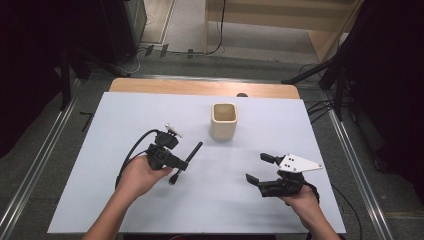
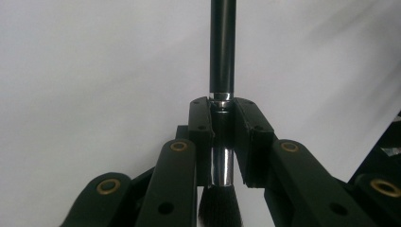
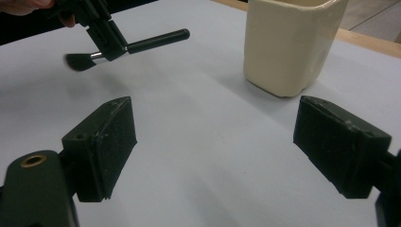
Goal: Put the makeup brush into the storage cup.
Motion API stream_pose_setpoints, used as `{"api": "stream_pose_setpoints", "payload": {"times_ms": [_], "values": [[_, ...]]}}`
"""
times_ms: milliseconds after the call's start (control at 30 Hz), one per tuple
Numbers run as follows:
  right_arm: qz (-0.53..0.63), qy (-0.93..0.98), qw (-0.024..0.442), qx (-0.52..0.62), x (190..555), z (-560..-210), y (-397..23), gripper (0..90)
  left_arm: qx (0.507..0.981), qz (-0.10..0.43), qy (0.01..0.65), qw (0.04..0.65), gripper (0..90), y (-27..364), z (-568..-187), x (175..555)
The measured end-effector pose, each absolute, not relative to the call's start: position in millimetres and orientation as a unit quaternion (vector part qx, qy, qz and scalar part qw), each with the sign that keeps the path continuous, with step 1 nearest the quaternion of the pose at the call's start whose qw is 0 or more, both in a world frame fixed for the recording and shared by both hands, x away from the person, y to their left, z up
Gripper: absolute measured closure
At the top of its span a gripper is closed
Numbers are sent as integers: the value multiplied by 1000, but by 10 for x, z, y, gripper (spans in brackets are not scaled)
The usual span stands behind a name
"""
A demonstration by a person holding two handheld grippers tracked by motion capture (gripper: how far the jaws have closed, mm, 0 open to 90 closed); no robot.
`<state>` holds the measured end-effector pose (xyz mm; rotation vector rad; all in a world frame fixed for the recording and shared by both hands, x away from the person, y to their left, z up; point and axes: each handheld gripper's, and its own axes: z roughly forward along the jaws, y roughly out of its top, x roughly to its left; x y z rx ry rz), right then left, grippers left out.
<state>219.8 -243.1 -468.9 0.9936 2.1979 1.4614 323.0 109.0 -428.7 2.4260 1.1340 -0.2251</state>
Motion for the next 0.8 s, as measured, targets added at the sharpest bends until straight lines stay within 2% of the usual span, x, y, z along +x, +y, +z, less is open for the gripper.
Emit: {"api": "stream_pose_setpoints", "payload": {"times_ms": [400, 600, 800], "values": [[514, 768, 149, 352, 2197, -4703, -2440, 142, 889, -95, 367, 255, 789, 1301, -4277, 3298], [530, 766, 138, 335, 2199, -4673, -2416, 134, 901, -69, 343, 257, 788, 1355, -4255, 3306], [533, 777, 135, 307, 2212, -4607, -2332, 134, 913, -69, 298, 271, 788, 1361, -4192, 3282]]}}
